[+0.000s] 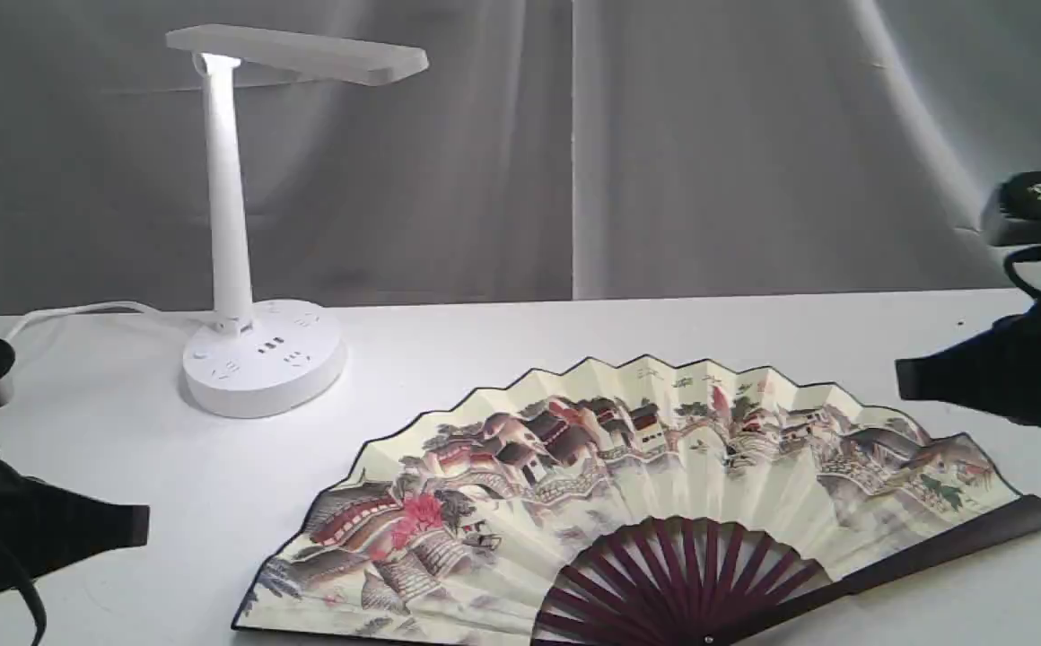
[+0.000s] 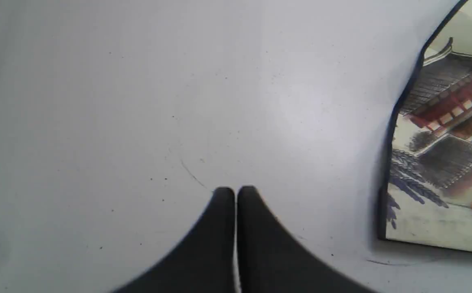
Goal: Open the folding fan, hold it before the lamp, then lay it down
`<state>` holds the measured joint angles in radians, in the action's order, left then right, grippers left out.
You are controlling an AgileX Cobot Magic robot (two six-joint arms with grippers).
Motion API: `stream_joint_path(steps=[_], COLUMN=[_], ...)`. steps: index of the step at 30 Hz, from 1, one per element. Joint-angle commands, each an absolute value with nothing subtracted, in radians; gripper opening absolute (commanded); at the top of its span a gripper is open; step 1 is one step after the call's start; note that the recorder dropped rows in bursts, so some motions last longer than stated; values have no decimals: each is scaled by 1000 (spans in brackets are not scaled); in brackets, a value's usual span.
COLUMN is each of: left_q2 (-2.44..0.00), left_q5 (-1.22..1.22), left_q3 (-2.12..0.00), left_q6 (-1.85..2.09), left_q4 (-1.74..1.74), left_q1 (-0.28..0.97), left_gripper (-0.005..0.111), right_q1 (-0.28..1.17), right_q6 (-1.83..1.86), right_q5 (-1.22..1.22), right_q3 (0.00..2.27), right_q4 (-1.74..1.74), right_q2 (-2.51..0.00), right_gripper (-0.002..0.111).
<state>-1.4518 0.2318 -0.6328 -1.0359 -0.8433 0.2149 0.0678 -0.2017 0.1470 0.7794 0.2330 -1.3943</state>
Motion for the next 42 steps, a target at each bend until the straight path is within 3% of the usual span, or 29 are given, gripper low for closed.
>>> stream_joint_path(steps=[1,11,24,36,42], left_q2=[-1445,-1445,-1445,-1442,-1442], left_q5=[239,233,232,181,324], left_q3=[-628,-608,-600,-594,-594], left_q6=[-1036,-1036,-1012,-987,-987], left_q4=[-838,-840,-846,-846,-841], left_q1=[220,220,220,220,220], left_gripper=[0,0,0,0,0], right_q1=[71,69,45,20,20], right_q6=[-207,-219,-340,-348,-366], right_q5=[-13,0,119,143,149], right_q3=[613,286,25,0,0], right_q4=[253,177,115,251,181], right_q2=[-1232,-682,-57,0,0], right_gripper=[0,0,0,0,0])
